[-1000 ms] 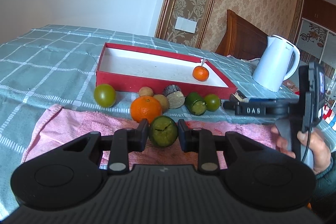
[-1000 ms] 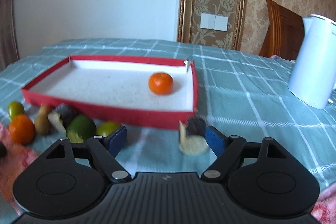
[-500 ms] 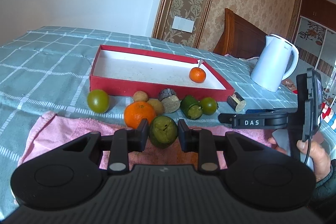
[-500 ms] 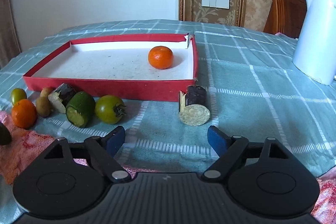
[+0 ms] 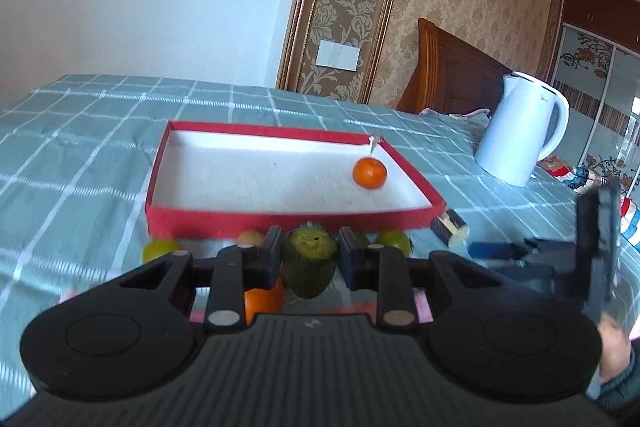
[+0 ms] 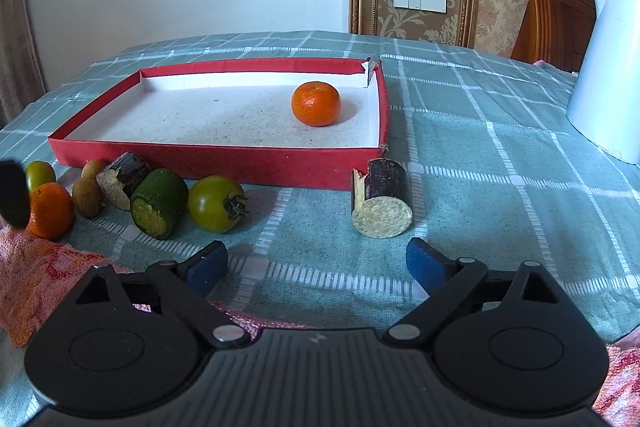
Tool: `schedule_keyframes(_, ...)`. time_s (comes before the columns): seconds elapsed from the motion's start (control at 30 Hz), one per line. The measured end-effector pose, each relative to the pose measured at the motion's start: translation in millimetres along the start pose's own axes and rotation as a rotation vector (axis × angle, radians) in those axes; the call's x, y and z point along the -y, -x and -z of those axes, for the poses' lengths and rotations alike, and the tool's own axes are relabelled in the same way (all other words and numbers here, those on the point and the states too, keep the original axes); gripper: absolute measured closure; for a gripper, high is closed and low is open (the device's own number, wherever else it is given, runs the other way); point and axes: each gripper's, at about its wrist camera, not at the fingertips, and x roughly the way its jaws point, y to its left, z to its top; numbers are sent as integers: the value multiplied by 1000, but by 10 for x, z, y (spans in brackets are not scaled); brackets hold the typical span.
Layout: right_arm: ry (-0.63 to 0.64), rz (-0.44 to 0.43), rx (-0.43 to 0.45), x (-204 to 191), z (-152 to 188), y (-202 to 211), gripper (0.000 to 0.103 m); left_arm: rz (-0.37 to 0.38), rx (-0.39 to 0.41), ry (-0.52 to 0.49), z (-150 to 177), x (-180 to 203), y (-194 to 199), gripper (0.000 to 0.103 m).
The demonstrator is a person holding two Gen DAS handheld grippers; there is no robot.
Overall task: Organize fruits
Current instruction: 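Carry the lime over the red box and open the left tool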
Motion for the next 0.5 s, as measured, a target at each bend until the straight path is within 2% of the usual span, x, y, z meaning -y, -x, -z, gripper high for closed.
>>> schedule_keyframes(0.2,0,0,0,-3,0,0,6,-54,-10,-15,-249,-119,-308,76)
schedule_keyframes(0.5,0,0,1,-5,0,-1,5,-141,-79,-4,-594,-373,-1014,76)
